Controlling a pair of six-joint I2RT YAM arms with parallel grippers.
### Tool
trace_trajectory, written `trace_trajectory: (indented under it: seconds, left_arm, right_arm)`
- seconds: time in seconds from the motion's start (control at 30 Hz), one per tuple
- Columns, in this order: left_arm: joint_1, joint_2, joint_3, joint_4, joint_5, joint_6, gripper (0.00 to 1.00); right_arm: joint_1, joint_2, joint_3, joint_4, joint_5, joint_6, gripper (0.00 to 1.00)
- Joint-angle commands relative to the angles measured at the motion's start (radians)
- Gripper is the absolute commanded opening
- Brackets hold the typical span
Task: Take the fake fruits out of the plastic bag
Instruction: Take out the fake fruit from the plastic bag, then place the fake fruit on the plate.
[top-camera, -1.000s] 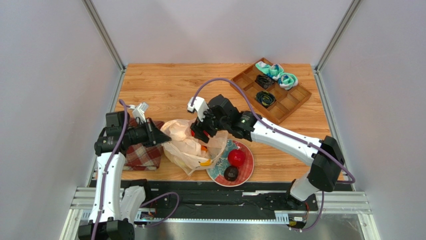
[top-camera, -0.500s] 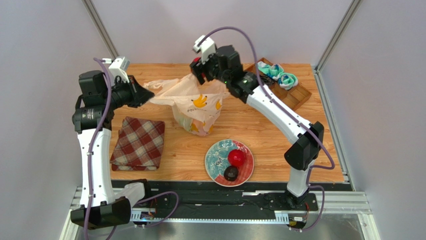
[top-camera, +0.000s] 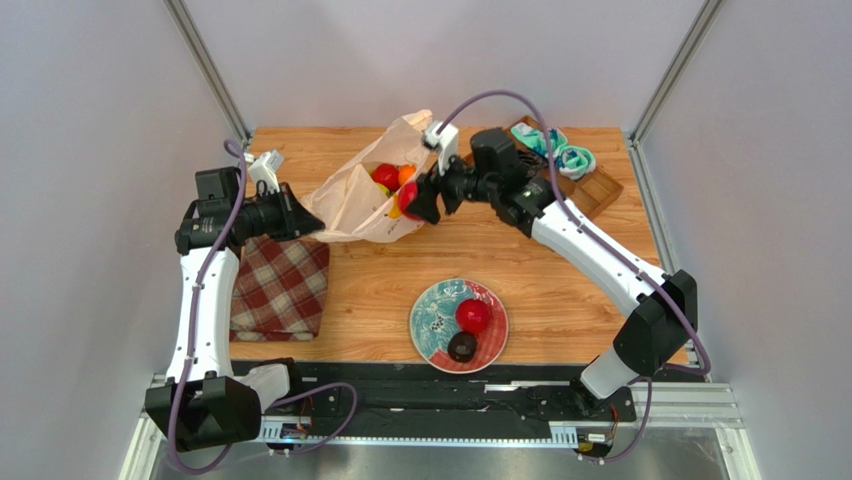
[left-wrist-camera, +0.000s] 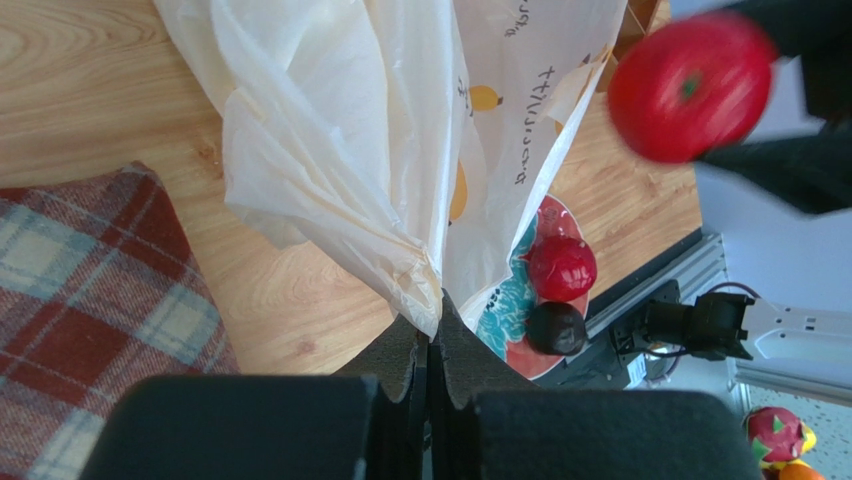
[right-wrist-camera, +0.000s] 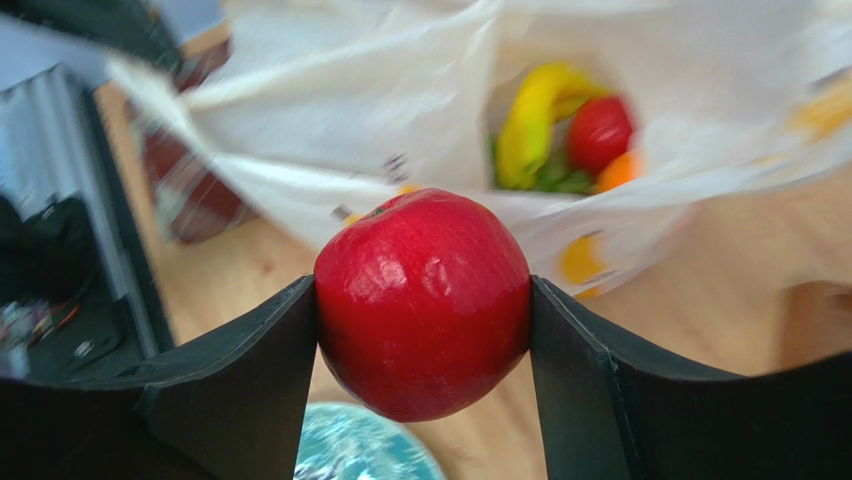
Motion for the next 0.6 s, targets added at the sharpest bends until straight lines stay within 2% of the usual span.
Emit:
trace_trajectory:
  seconds: [0.0,0.17,0.33,0.43,0.57]
  left_arm:
    - [0.009,-0.04,-0.025,0.036,0.042,-0.005,0.0]
    - [0.007,-0.108,-0.112,0.043,0.028,-0.01,0.0]
    - [0.007,-0.151,-0.188,0.079,0.021,-0.042,0.0]
    - [0.007,-0.169,-0.211,0.097,0.012,-0.047,0.0]
    - [0.009,-0.197,-0.243,0.102,0.005,-0.07,0.0]
  right_arm:
    - [0.043,-0.081,-0.122,-0.013,-0.098,0.056,0.34]
    - [0.036,-0.212,-0.147,-0.1,-0.078,0.022,0.33]
    - [0.034,-0.368,-0.22,-0.315,-0.085,-0.192,0.32]
    - [0.036,-0.425,-0.318,-0.373,-0.103,-0.285,0.31]
    - [0.048,-0.419,-0.361,-0.4,-0.111,-0.352,0.34]
